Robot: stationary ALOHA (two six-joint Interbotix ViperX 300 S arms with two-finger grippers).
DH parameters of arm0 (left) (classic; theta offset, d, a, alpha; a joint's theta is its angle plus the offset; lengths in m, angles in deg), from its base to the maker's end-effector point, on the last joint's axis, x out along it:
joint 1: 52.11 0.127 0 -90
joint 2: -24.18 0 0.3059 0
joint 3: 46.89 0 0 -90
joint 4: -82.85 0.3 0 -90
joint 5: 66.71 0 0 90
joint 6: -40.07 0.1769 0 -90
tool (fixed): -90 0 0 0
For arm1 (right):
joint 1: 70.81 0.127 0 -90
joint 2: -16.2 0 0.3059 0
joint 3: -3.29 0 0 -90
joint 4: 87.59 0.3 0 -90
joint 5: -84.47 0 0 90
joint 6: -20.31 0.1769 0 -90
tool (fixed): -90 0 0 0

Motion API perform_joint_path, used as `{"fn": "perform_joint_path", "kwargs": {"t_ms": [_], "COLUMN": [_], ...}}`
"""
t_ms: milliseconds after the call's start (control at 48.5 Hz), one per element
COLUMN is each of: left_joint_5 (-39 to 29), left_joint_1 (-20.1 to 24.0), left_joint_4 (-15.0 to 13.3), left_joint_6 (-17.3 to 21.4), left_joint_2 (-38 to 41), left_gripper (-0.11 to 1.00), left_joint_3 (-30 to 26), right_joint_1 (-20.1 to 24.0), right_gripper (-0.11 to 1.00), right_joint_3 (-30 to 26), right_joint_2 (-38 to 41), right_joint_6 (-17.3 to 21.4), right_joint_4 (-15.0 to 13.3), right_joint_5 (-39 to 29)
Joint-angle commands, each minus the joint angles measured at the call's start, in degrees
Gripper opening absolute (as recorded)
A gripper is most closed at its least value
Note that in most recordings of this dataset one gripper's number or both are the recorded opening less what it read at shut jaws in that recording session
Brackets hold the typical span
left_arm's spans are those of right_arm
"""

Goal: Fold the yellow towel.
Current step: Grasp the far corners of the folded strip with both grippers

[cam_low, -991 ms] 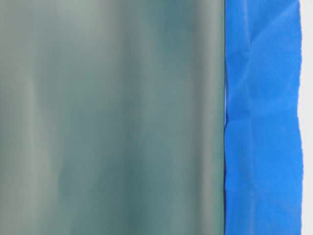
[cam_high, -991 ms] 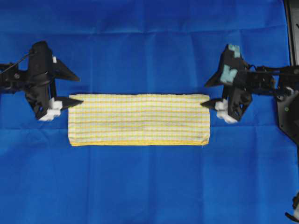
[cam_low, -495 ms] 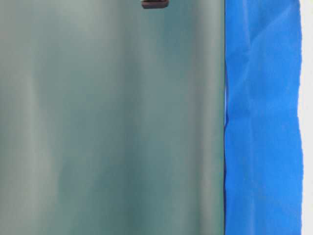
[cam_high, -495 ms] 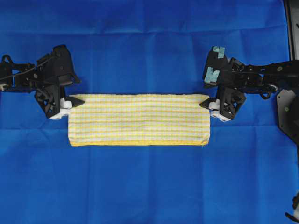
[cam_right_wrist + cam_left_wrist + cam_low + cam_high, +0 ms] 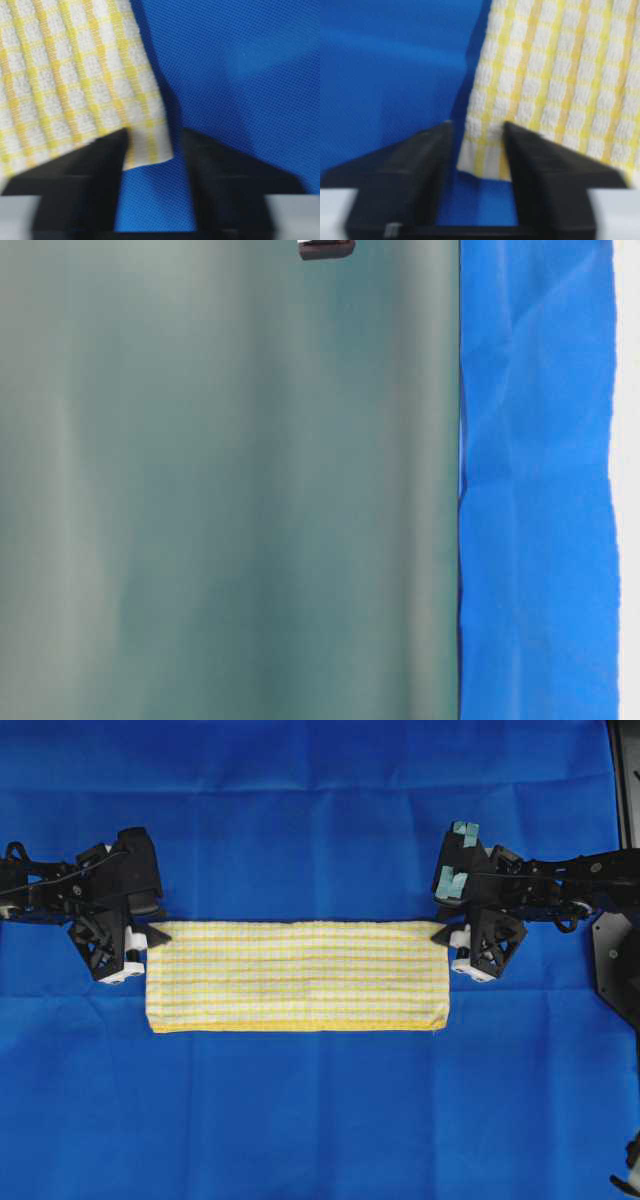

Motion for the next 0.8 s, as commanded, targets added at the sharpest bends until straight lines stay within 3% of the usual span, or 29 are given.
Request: {"fn": "perform_joint_path", "kwargs": {"t_ms": [0, 103, 392, 784], "left_joint_5": [-2.5, -5.4, -10.1, -22.9], "left_joint_1": [0.1, -0.3, -0.3, -0.3], "left_joint_4": [-0.1, -0.1, -0.1, 0.3], "left_joint_6": [0.1, 0.4, 0.4, 0.5], "left_joint_2": [0.0, 0.6, -0.2, -10.3], "left_gripper": [0.24, 0.04, 0.03, 0.03], "left_joint_3": [-1.5, -2.7, -6.1, -12.0], "right_joint_1": [0.7, 1.0, 1.0, 1.0], "right_gripper": [0.28, 0.05, 0.04, 0.04], "right_joint_3": [-0.9, -0.9, -1.5, -4.5], "right_joint_2": [-0.4, -0.4, -2.2, -17.2], "right_joint_6": [-0.2, 0.0, 0.6, 0.4], "right_joint_4": [-0.2, -0.1, 0.0, -0.6], "right_joint_5": [0.2, 0.3, -0.5, -10.0]}}
